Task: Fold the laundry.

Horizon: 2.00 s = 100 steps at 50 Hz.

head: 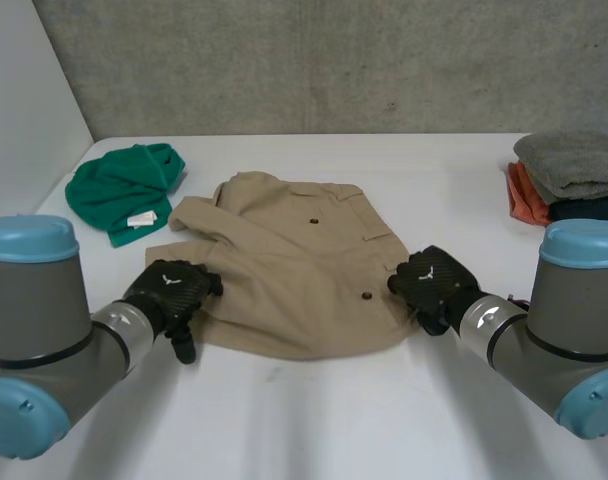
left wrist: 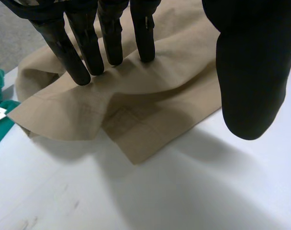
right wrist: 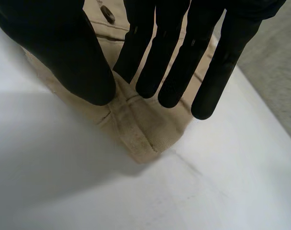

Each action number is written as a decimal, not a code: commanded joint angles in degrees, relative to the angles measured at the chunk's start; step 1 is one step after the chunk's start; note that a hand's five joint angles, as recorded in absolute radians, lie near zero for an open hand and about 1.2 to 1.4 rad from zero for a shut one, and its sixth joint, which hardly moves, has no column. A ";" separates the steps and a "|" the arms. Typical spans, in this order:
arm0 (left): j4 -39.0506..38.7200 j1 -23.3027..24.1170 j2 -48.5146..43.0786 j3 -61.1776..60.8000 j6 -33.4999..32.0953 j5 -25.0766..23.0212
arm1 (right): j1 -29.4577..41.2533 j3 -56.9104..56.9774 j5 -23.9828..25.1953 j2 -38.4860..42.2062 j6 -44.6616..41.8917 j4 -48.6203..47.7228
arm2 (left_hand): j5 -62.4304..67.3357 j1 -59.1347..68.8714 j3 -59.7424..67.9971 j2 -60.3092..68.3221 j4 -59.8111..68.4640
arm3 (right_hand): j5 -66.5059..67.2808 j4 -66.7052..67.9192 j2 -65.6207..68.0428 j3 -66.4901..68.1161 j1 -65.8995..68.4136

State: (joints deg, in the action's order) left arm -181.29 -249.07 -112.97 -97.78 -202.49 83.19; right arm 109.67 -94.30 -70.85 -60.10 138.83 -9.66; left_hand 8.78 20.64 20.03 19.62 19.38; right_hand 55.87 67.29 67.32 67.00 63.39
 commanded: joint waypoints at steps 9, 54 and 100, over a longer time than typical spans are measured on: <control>-5.38 2.88 -9.02 8.13 -5.98 0.75 | 0.90 -0.62 -1.05 -3.45 7.86 -3.35 | 24.52 22.66 23.27 23.69 23.92 | 14.13 12.71 12.68 13.00 16.61; 2.43 -0.89 1.79 -3.29 -4.85 -0.48 | -2.18 -2.55 -1.49 -4.33 2.86 5.62 | 31.17 29.31 29.92 30.34 30.57 | -27.44 -28.86 -28.89 -28.58 -24.96; -1.53 0.43 -8.50 7.61 -12.67 0.92 | -1.83 -3.88 -1.75 -2.48 2.68 0.87 | 26.25 24.39 25.00 25.41 25.65 | -26.10 -27.51 -27.54 -27.23 -23.61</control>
State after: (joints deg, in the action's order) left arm -185.74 -248.39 -122.62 -89.93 -215.70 83.84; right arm 108.02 -98.17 -72.60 -62.55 141.50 -8.88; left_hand 31.34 41.28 41.49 41.40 41.22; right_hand 24.45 35.75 35.80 35.76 36.15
